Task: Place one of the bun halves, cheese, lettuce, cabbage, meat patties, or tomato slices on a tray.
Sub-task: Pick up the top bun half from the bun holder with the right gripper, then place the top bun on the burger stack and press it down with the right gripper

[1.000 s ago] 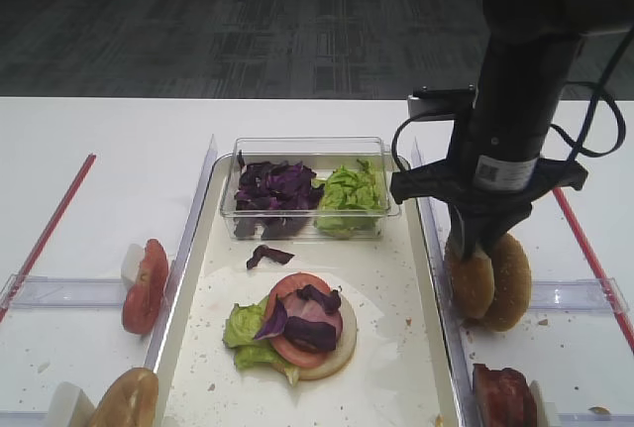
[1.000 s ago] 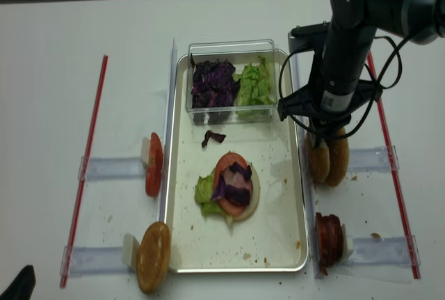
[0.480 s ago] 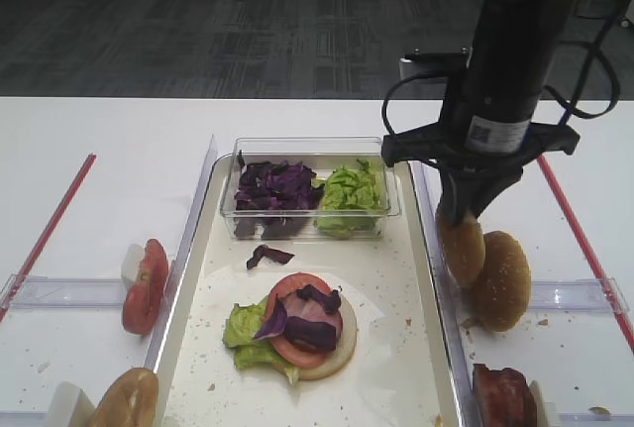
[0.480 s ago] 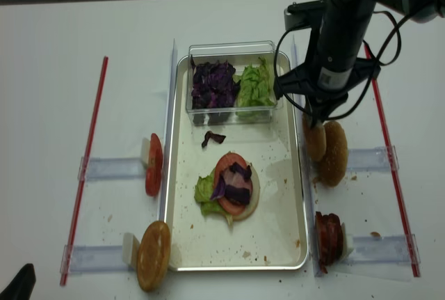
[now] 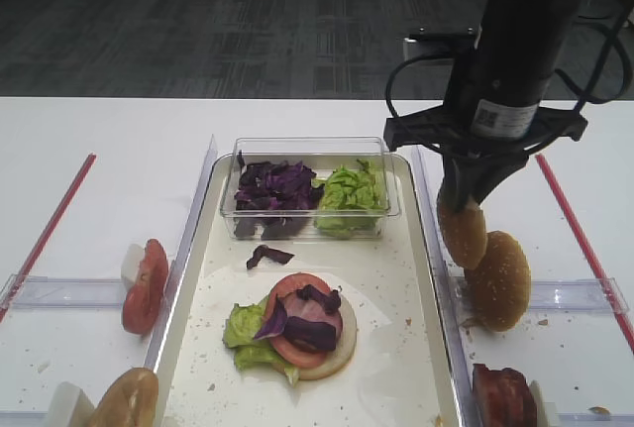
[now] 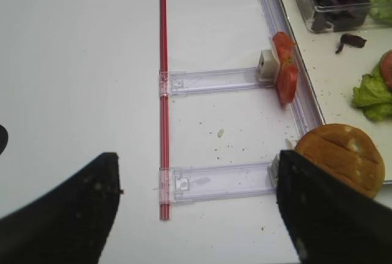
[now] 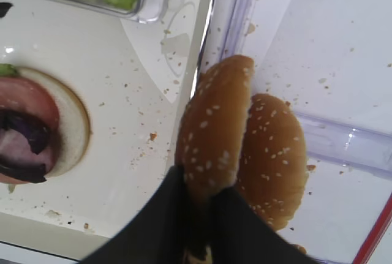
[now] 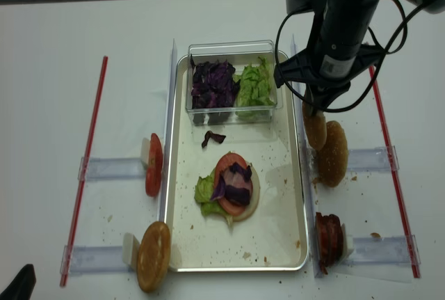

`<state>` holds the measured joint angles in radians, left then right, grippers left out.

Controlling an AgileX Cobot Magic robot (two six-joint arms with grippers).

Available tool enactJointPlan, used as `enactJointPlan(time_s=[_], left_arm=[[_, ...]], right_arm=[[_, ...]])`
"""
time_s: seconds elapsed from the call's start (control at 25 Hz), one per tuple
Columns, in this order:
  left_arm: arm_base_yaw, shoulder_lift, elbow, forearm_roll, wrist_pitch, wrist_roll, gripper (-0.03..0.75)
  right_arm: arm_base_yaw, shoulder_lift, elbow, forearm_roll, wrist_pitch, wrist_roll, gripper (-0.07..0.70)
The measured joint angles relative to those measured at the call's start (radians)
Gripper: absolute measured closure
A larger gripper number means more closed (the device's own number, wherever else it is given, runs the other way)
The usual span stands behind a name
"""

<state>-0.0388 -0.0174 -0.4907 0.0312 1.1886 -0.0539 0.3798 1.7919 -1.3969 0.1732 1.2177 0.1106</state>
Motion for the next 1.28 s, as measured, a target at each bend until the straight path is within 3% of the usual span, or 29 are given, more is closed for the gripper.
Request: enactJointPlan(time_s=[0.2,0.48,0.8,1.28], left_arm=[[0.0,0.0,0.0,0.0,0.0,0.0,0.223],[0.0,0.0,0.0,0.0,0.0,0.0,0.223],[0.0,0.0,0.0,0.0,0.0,0.0,0.223],[0.0,0.0,0.0,0.0,0.0,0.0,0.223]], right_arm=[[0.0,0.0,0.0,0.01,0.0,-0.008,0.51],[0.0,-0.025,0.0,0.155,0.0,-0.096,0.51],[0.0,-0.098,0.002,0.228,0.004,-0.136,0.511],[0.0,-0.19,0.204,0.484,0.002,-0.331,0.511]])
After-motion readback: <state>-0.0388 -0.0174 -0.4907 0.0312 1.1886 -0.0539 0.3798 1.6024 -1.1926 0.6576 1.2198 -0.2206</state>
